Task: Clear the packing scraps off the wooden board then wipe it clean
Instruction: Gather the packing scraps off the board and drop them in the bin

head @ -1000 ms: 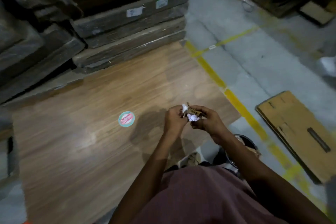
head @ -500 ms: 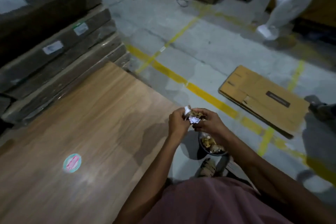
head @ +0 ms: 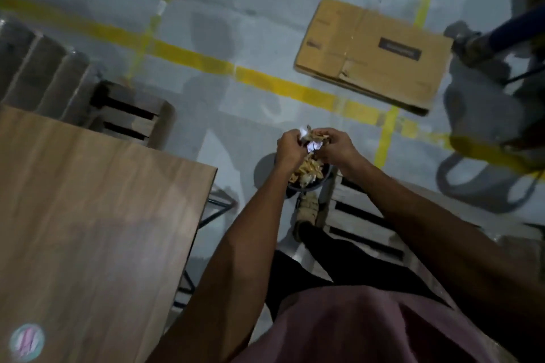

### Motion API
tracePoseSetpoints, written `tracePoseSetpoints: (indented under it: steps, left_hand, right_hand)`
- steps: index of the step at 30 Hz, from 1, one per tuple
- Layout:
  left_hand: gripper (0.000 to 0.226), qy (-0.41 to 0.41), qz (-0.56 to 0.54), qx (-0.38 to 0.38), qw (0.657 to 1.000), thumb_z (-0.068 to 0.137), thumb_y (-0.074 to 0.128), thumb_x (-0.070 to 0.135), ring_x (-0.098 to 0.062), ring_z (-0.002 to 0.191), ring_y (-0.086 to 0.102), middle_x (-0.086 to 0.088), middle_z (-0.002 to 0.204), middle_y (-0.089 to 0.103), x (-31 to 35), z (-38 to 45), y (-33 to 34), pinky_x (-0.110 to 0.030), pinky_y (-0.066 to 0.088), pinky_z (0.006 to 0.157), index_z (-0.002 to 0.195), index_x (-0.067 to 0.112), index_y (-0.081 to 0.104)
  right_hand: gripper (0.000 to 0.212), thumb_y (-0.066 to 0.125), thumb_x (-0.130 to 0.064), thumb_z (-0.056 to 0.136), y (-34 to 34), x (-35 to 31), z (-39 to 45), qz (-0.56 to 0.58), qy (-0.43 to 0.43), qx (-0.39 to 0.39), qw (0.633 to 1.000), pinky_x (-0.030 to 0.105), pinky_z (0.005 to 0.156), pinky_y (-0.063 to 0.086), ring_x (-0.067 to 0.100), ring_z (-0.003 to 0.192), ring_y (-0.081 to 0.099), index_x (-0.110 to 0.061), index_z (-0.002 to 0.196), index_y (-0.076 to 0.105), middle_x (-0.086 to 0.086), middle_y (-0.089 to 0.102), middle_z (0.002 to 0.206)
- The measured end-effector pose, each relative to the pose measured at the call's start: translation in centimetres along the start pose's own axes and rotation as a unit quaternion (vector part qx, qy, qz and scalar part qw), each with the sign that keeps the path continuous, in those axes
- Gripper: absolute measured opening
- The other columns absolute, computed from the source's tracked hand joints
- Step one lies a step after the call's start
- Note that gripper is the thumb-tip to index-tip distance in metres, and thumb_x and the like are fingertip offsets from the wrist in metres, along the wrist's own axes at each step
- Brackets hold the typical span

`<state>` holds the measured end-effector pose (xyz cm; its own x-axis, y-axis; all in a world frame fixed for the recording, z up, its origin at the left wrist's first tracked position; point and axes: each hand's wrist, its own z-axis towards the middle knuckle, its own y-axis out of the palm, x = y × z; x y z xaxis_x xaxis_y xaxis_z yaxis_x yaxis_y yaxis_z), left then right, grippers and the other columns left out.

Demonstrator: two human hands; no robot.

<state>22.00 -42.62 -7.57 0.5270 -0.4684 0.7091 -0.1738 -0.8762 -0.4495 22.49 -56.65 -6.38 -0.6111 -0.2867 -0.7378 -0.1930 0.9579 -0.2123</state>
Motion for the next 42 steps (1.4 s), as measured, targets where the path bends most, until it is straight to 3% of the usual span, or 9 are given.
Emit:
tracePoseSetpoints:
  steps: [3,7,10,13,17,24,28,36,42]
  left_hand:
    - [0.024,-0.038,0.014,-0.048,0.998,0.088,0.073,0.016,-0.027,0.104,0.067,-0.013,0.111,0.074,-1.7,3.0,2.8,-0.029,0.048,0.077,0.111,0.010,0.072]
    - [0.028,-0.075,0.066,-0.109,0.989,0.096,0.056,0.005,-0.030,0.105,0.063,-0.014,0.115,0.068,-3.9,6.8,5.2,-0.021,0.034,0.067,0.122,0.004,0.065]
    - [0.025,-0.107,0.062,-0.126,0.984,0.093,0.053,0.000,-0.031,0.096,0.061,-0.017,0.107,0.066,-6.5,10.2,7.6,-0.026,0.040,0.068,0.115,0.000,0.065]
    - [0.026,-0.134,0.044,-0.121,0.983,0.088,0.063,0.004,-0.034,0.102,0.066,-0.017,0.110,0.071,-9.9,14.7,10.9,-0.039,0.056,0.083,0.114,0.003,0.067]
    - [0.037,-0.130,0.073,-0.122,0.981,0.091,0.068,0.014,-0.030,0.109,0.063,-0.015,0.120,0.068,-13.3,18.8,13.9,-0.034,0.050,0.091,0.125,0.003,0.063]
    - [0.041,-0.123,0.119,-0.198,0.965,0.090,0.069,0.014,-0.031,0.115,0.061,-0.016,0.124,0.066,-19.9,23.7,17.6,-0.037,0.048,0.099,0.128,0.002,0.062]
    - [0.043,-0.120,0.140,-0.225,0.957,0.086,0.064,0.001,-0.033,0.117,0.061,-0.018,0.126,0.066,-22.9,24.2,18.3,-0.041,0.049,0.102,0.129,0.001,0.063]
    - [0.040,-0.049,0.206,-0.220,0.952,0.093,0.063,0.011,-0.034,0.119,0.060,-0.016,0.129,0.066,-22.2,21.9,16.0,-0.035,0.048,0.100,0.133,0.010,0.062]
    - [0.046,-0.035,0.124,-0.195,0.972,0.093,0.055,0.003,-0.028,0.120,0.060,-0.011,0.131,0.066,-18.2,15.8,11.1,-0.027,0.045,0.097,0.137,0.015,0.061]
  right_hand:
    - [0.048,0.063,0.021,0.078,-0.1,3.7,4.0,-0.010,0.057,0.006,0.998,0.030,0.056,0.051,0.020,0.059,0.060,-0.007,0.117,0.068,0.016,0.067,0.091]
    - [0.051,0.062,0.023,0.082,0.3,8.2,8.5,0.005,0.102,-0.017,0.995,0.024,0.050,0.053,0.012,0.058,0.065,-0.001,0.126,0.064,0.014,0.064,0.093]
    - [0.055,0.064,0.021,0.081,1.3,11.7,12.3,0.015,0.133,0.002,0.991,0.041,0.066,0.063,0.032,0.081,0.070,-0.007,0.128,0.066,0.020,0.069,0.114]
    - [0.053,0.064,0.019,0.080,1.6,14.9,17.0,0.001,0.124,0.029,0.992,0.034,0.064,0.062,0.027,0.081,0.069,-0.008,0.126,0.067,0.018,0.069,0.118]
    - [0.048,0.075,0.009,0.078,3.4,19.4,22.5,-0.049,0.062,0.034,0.996,0.046,0.101,0.053,0.029,0.111,0.064,-0.006,0.122,0.066,0.014,0.068,0.123]
    - [0.058,0.072,-0.011,0.087,5.1,27.2,28.4,-0.206,0.034,-0.020,0.978,0.046,0.110,0.044,0.039,0.130,0.053,-0.008,0.141,0.052,0.022,0.055,0.140]
    - [0.061,0.071,-0.011,0.089,5.0,30.2,28.8,-0.249,0.060,-0.072,0.964,0.034,0.097,0.046,0.038,0.121,0.059,-0.015,0.145,0.049,0.023,0.058,0.135]
    - [0.095,0.061,0.008,0.085,7.5,28.8,23.9,-0.382,0.051,-0.011,0.923,0.056,0.101,0.051,0.043,0.136,0.046,-0.035,0.158,0.019,0.008,0.015,0.168]
    - [0.077,0.061,0.004,0.083,9.2,25.6,17.3,-0.158,0.019,0.077,0.984,0.046,0.106,0.047,0.029,0.129,0.052,-0.019,0.152,0.035,0.013,0.047,0.150]
